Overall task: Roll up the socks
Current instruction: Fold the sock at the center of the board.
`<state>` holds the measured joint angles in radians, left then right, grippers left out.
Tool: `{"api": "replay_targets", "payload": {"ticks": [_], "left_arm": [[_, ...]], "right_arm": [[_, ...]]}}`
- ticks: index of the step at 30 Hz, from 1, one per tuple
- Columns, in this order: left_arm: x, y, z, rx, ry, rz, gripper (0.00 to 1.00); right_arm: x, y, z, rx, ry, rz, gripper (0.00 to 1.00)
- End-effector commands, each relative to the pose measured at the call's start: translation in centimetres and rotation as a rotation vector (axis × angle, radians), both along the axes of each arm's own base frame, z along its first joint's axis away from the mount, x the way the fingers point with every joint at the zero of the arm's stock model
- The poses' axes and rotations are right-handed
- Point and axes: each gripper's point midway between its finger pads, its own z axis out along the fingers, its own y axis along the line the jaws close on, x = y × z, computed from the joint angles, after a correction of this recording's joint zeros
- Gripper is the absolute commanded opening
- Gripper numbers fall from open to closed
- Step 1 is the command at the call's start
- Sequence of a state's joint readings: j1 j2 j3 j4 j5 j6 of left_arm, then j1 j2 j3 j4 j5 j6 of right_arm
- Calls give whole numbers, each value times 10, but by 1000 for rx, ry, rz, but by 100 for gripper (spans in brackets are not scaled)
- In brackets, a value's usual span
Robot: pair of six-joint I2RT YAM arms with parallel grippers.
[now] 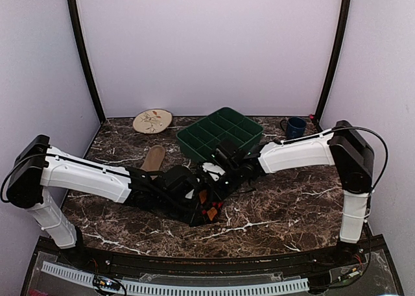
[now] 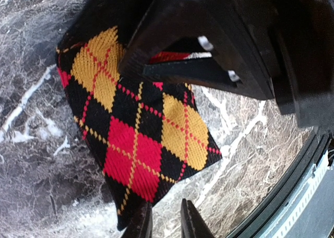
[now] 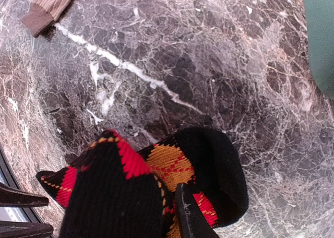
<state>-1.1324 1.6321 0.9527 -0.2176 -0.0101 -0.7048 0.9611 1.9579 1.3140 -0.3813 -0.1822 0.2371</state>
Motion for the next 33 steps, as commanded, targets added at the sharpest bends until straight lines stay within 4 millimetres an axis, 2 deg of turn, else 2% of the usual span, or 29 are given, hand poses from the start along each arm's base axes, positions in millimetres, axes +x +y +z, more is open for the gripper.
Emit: {"api": "replay_targets", "payload": {"ticks": [1, 8, 14, 21, 33], "left_arm": [[-1, 7, -1, 20, -26, 27, 23], [8, 14, -4, 25, -78, 83, 23], [12, 10, -4, 13, -96, 93, 23], [3, 2, -14, 5, -47, 71, 22], [-4, 4, -22, 22, -27, 80, 22]], "right_arm": [[1, -2, -2, 10, 7, -21, 17], [-4, -6, -9, 3, 25, -26, 18], [-4, -6, -12, 4, 27, -27, 19], [-2, -8, -10, -2, 14, -31, 25], [4, -9, 2, 7, -21, -41, 32]]}}
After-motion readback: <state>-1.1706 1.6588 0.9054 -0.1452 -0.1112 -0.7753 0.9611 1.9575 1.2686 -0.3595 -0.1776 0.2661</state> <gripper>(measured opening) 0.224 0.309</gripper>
